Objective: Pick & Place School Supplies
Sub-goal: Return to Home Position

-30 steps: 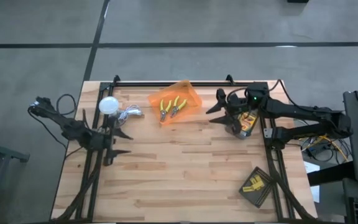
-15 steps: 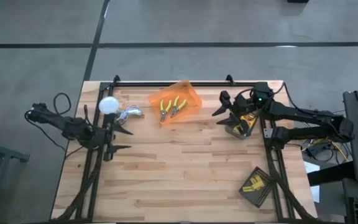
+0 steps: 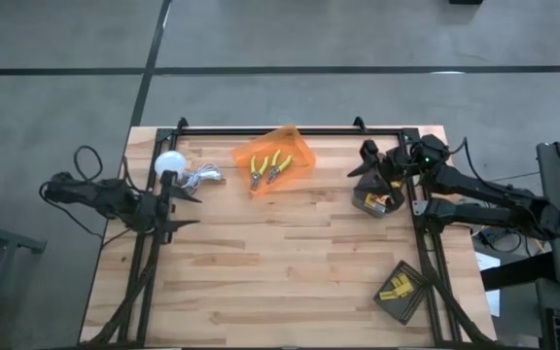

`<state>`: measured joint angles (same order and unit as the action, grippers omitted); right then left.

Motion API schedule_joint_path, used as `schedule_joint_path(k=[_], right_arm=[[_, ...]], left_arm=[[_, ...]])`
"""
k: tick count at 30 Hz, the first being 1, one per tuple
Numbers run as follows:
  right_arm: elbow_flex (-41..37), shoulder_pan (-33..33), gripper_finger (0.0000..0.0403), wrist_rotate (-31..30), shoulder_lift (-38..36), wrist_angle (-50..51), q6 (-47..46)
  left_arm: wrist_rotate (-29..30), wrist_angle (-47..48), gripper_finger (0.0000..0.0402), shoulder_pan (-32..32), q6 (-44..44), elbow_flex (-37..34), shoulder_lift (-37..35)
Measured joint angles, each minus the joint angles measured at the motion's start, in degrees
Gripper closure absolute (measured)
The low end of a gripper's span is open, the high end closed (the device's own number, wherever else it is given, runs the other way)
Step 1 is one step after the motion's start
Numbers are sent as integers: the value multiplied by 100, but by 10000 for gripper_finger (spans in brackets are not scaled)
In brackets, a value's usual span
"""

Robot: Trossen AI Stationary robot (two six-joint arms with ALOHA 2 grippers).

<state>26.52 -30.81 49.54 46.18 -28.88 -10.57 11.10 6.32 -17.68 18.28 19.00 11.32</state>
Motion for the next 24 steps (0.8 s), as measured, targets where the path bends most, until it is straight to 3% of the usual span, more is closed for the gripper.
schedule_joint_path(k=[7,11,20,24], right_arm=[[-378,1,225,-19,-306,-9,7],[-737,1,225,-356,-569,-171,-81],[-2050,3,225,-459,-1049,-2418,-722],[-2540,5,225,-563,-1098,-2924,-913]], left_arm=[[1,-77,167,7,-151,-581,-494],[1,-499,167,8,-199,-1128,-951],[6,-1206,167,31,-282,-1845,-1119],[14,-1298,167,34,-287,-1846,-1122]])
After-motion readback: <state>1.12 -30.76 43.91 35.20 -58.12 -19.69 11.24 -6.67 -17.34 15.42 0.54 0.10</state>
